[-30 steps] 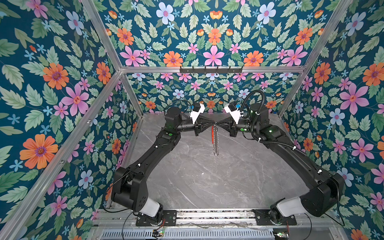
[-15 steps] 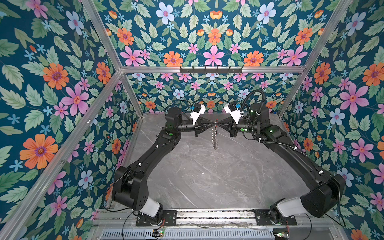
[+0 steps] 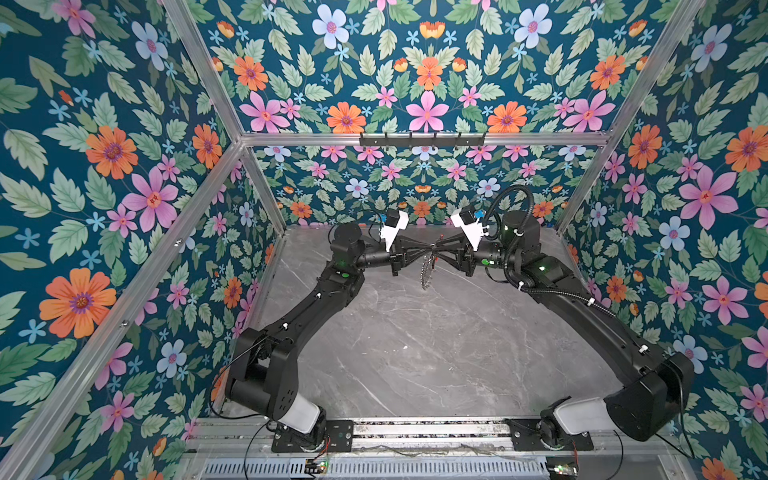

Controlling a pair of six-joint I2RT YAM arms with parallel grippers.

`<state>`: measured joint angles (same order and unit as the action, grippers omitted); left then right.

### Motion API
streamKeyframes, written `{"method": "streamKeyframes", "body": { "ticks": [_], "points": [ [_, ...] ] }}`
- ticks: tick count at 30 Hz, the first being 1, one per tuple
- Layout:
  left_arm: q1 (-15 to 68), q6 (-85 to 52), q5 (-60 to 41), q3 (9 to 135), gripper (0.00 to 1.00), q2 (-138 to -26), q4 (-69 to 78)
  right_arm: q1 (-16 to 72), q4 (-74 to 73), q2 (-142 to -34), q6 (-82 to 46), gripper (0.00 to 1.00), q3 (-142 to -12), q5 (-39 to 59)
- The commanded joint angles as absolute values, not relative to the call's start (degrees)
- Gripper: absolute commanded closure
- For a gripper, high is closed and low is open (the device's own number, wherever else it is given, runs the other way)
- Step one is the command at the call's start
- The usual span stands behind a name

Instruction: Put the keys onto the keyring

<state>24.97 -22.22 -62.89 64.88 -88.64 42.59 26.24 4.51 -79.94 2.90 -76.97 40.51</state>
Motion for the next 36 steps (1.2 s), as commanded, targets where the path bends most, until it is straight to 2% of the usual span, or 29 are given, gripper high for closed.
{"method": "streamKeyframes", "body": {
  "ticks": [1,9,18,27,29,33,36],
  "points": [
    [24.87,-35.79,-59.64,63.46,1.00,-89.89,64.05,24.97,-1.44,-78.03,0.07,0.69,-74.37,39.79],
    [24.87,-50.44,-53.70,60.93,1.00,-93.03,84.98,23.73,-1.85,-76.34,-0.23,0.67,-71.92,41.50],
    [25.13,-50.84,-49.11,59.93,1.00,-93.17,85.56,25.62,-3.09,-79.87,-1.85,0.62,-75.35,44.00],
    [25.80,-50.88,-48.65,59.98,1.00,-93.87,86.13,27.57,-2.74,-83.60,-1.86,0.59,-79.17,44.56],
    [25.92,-50.83,-48.55,60.16,1.00,-94.06,86.26,28.01,-2.73,-84.54,-2.01,0.65,-80.04,44.55],
    [26.19,-51.07,-48.30,60.54,1.00,-94.56,86.66,28.96,-2.74,-85.73,-2.34,0.91,-81.21,43.96],
    [26.45,-51.50,-48.07,60.80,1.00,-95.16,87.33,29.52,-2.83,-86.19,-2.46,0.98,-81.71,43.42]
  ]
}}
